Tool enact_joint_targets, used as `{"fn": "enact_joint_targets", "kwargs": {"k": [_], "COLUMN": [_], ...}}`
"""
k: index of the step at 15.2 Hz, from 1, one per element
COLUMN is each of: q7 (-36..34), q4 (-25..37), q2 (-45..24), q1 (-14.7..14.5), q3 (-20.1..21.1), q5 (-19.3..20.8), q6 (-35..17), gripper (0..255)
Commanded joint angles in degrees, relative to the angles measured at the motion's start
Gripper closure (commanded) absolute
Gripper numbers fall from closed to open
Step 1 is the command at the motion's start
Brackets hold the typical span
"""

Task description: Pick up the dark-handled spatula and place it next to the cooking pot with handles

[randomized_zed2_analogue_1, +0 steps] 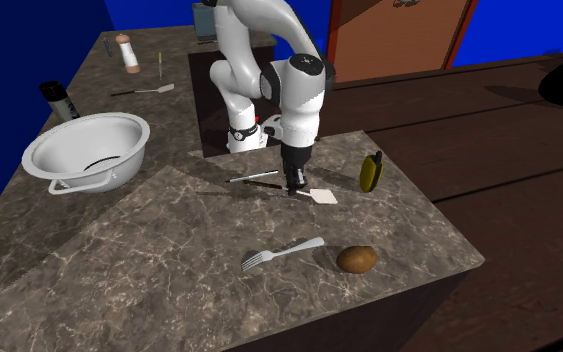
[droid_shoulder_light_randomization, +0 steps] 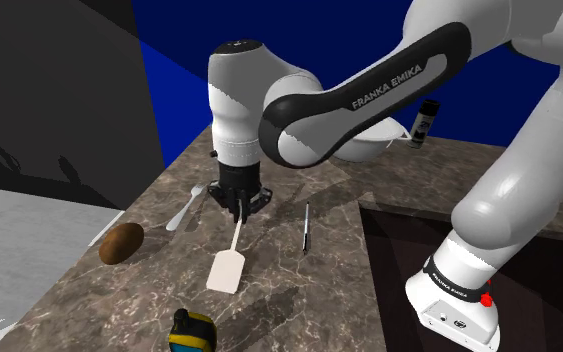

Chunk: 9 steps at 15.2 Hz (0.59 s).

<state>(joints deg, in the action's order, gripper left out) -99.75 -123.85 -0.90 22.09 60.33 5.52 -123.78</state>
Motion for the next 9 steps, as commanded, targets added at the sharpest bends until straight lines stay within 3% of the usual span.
{"fn": "enact_joint_targets", "kwargs": {"k": [1,9], "q7": [1.2,4.8], "q4": [0.6,4.3], "q2": [1.4,5.9], "q1": [0.2,0.2], "q3": [-0.1,-1.1], "q5": [-1.5,-6.1], "q6": [1.2,7.2], "gripper": [255,255]}}
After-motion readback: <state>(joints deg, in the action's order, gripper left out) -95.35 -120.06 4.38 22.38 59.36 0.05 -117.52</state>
